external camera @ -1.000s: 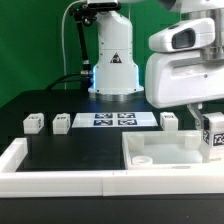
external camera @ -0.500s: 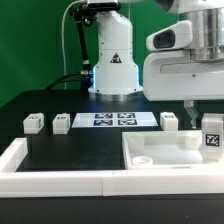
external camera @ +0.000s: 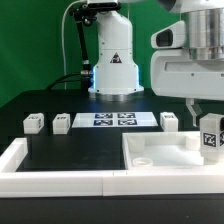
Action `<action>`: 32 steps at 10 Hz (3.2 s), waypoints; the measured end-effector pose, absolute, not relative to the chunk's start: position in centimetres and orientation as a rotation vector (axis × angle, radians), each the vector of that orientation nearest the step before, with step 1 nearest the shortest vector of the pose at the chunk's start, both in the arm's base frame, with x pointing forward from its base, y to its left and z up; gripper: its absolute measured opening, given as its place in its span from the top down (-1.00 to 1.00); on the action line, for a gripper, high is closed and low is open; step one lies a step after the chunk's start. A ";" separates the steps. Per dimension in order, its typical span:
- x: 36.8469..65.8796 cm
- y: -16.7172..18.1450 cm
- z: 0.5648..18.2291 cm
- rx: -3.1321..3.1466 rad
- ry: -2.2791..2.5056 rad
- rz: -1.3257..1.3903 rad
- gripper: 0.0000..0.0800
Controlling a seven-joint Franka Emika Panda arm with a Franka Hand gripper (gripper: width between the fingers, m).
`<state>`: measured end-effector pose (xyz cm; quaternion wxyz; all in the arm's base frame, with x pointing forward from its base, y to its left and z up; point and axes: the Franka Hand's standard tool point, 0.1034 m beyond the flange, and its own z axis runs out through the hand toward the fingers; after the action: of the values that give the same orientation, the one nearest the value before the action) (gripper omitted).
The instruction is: Assemble square table
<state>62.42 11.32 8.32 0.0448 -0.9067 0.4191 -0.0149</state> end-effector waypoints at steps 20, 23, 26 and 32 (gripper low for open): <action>62.3 11.4 8.0 -3.019 -0.645 -0.115 -0.62; 62.3 11.3 8.0 -3.020 -0.641 -0.114 -0.17; 62.3 11.3 8.0 -3.023 -0.623 -0.113 0.27; 62.2 11.4 7.9 -3.060 0.021 -0.131 0.27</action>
Offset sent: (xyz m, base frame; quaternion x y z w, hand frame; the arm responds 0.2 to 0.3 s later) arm -0.0005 0.0008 -0.0013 -0.0022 -0.0023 -0.0809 0.9967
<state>62.22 11.40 7.87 0.0394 -0.9983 0.0067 -0.0427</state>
